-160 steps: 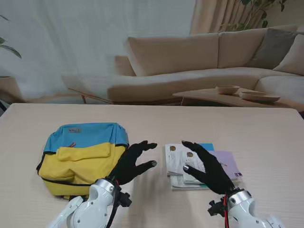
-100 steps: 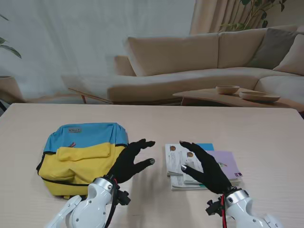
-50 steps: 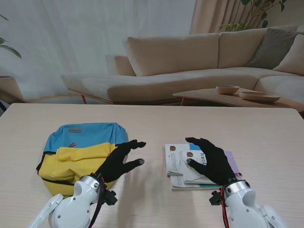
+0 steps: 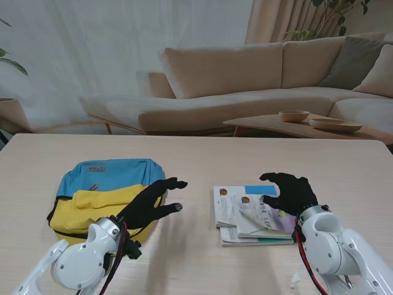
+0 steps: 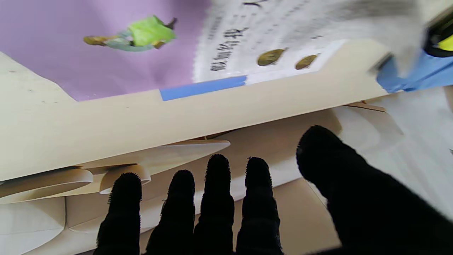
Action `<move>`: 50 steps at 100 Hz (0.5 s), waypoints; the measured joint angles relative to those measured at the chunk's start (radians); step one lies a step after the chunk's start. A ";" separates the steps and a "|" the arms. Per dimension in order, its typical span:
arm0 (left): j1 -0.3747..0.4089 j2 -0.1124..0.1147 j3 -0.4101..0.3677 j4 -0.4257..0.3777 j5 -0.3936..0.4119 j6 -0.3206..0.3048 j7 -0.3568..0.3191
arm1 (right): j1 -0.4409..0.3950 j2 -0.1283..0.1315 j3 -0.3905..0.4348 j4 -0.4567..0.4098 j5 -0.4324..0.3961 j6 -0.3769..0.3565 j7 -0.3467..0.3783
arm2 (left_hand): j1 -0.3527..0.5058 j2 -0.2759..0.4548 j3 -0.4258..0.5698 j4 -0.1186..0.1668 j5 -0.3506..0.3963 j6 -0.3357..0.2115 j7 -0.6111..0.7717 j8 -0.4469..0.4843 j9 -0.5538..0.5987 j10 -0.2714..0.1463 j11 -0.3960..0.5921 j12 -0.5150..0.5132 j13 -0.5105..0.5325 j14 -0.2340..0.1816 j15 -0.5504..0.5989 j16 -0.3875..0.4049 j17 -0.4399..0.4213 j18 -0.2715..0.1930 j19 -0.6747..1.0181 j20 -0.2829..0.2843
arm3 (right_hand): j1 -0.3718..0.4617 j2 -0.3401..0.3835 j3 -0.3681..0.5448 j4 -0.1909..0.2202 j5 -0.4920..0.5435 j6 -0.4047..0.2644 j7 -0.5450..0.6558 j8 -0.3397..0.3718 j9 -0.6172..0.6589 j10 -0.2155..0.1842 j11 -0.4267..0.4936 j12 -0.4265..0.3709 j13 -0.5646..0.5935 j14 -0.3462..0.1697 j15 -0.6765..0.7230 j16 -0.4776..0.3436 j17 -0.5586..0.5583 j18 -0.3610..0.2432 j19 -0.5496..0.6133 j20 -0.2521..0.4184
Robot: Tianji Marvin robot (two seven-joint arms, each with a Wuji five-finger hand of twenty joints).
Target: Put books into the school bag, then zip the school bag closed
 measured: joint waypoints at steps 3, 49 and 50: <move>0.000 0.000 0.000 0.002 0.000 -0.002 0.001 | 0.011 0.002 -0.006 0.017 -0.004 0.003 0.002 | 0.000 0.000 0.000 0.000 0.000 0.000 0.000 0.000 0.000 0.000 0.000 0.000 0.000 0.000 0.000 0.000 0.000 0.000 0.000 0.000 | 0.000 -0.001 0.000 0.000 0.000 -0.004 0.000 0.000 0.000 0.000 0.000 0.000 0.000 0.000 0.000 0.000 0.000 0.000 0.000 0.000; 0.033 0.000 -0.027 -0.007 0.017 -0.026 0.017 | 0.092 0.042 -0.059 0.134 -0.181 -0.024 0.268 | 0.000 0.000 0.000 0.000 0.000 0.000 0.000 0.000 0.000 0.000 0.000 0.000 0.000 0.000 0.000 0.000 0.000 0.000 0.000 -0.002 | 0.048 -0.135 -0.210 -0.057 -0.111 -0.028 -0.541 -0.184 -0.154 -0.004 -0.419 -0.165 -0.106 -0.011 -0.214 -0.106 -0.031 -0.034 -0.098 -0.047; 0.033 0.000 -0.027 -0.007 0.017 -0.026 0.018 | 0.094 0.043 -0.060 0.136 -0.180 -0.024 0.267 | 0.000 0.000 0.000 0.000 0.000 0.000 0.000 0.000 0.000 0.000 0.000 0.000 0.000 0.000 0.000 0.000 0.000 0.000 0.000 -0.002 | 0.048 -0.138 -0.216 -0.057 -0.111 -0.027 -0.545 -0.195 -0.154 -0.004 -0.417 -0.171 -0.106 -0.011 -0.215 -0.107 -0.031 -0.034 -0.098 -0.048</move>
